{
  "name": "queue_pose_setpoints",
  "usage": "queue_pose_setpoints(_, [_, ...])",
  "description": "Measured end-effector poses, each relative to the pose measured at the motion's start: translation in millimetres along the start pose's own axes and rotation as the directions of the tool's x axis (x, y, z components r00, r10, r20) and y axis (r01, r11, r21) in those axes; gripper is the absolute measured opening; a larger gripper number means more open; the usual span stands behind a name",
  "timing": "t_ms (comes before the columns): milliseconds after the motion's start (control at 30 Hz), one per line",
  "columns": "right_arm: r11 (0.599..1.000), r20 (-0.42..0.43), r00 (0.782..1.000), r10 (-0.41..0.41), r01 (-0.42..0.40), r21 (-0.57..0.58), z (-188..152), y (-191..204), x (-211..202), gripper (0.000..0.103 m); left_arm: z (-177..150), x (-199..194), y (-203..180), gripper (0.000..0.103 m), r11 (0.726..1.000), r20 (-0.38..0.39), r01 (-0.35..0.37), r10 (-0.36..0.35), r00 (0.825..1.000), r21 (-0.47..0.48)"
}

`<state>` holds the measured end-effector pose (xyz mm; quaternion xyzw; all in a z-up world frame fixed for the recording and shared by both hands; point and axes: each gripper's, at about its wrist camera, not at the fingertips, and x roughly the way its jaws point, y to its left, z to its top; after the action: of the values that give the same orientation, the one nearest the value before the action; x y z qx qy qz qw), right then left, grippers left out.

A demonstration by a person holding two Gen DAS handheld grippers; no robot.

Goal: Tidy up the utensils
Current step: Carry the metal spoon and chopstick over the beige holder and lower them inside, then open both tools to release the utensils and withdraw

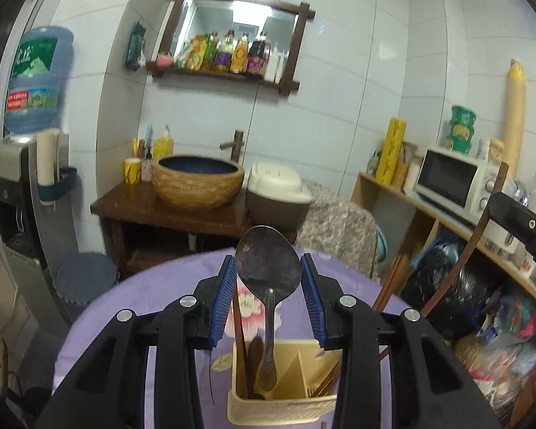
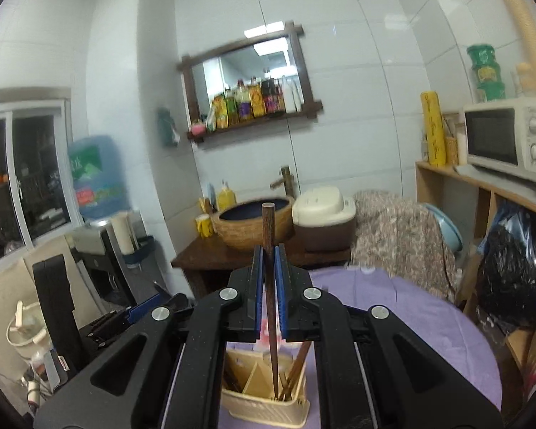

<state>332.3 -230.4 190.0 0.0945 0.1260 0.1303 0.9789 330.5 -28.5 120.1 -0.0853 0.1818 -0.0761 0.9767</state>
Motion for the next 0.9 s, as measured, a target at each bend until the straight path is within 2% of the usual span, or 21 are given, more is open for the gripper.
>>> queue_pose_setpoints(233, [1.000,-0.089,0.996,-0.017,0.015,-0.023,-56,-8,21,0.007,-42,15,9,0.037,1.000,-0.082,-0.005,0.007,0.997,0.017])
queue_pose_setpoints(400, [1.000,-0.117,0.993,-0.028,0.027,-0.011,-74,-19,29,0.008,-56,18,10,0.038,1.000,-0.118,-0.005,0.008,0.993,0.025])
queue_pose_setpoints(433, [1.000,-0.115,0.993,-0.027,0.026,-0.015,-74,-20,28,0.008,-57,16,11,0.042,1.000,-0.116,-0.003,0.005,0.993,0.026])
queue_pose_setpoints(467, [1.000,-0.115,0.993,-0.024,0.021,-0.020,-75,-20,28,0.009,-57,13,10,0.053,1.000,-0.111,0.000,0.004,0.994,0.031])
queue_pose_setpoints(500, [1.000,-0.117,0.993,-0.024,0.021,-0.023,-77,-21,26,0.016,-57,6,10,0.060,0.999,-0.097,-0.003,0.006,0.995,0.036])
queue_pose_setpoints(533, [0.999,-0.113,0.993,-0.030,0.028,-0.021,-79,-22,24,0.030,-58,0,9,0.070,0.999,-0.081,-0.005,0.007,0.997,0.034])
queue_pose_setpoints(567, [0.999,-0.103,0.994,-0.040,0.039,-0.019,-81,-23,19,0.039,-58,-6,11,0.073,0.999,-0.061,0.000,0.002,0.998,0.032])
queue_pose_setpoints(600, [0.999,-0.093,0.994,-0.050,0.048,-0.021,-83,-23,15,0.053,-59,-16,11,0.074,0.999,-0.038,0.002,-0.001,0.999,0.036])
queue_pose_setpoints(700, [0.997,-0.089,0.994,-0.068,0.064,-0.043,-91,-21,1,0.056,-66,-33,13,0.079,0.998,-0.028,-0.019,0.021,0.999,0.057])
queue_pose_setpoints(733, [0.996,-0.104,0.991,-0.079,0.074,-0.045,-97,-22,-3,0.064,-70,-38,15,0.081,0.998,-0.035,-0.029,0.031,0.999,0.059])
queue_pose_setpoints(767, [0.995,-0.122,0.988,-0.094,0.089,-0.047,-100,-22,-5,0.067,-76,-43,17,0.082,0.997,-0.047,-0.039,0.042,0.998,0.059])
queue_pose_setpoints(867, [0.992,-0.212,0.969,-0.124,0.114,-0.062,-122,-22,-11,0.071,-93,-52,25,0.084,0.994,-0.095,-0.081,0.088,0.991,0.079])
queue_pose_setpoints(900, [0.987,-0.251,0.956,-0.152,0.134,-0.085,-132,-20,-11,0.077,-102,-54,29,0.084,0.990,-0.111,-0.109,0.118,0.987,0.086])
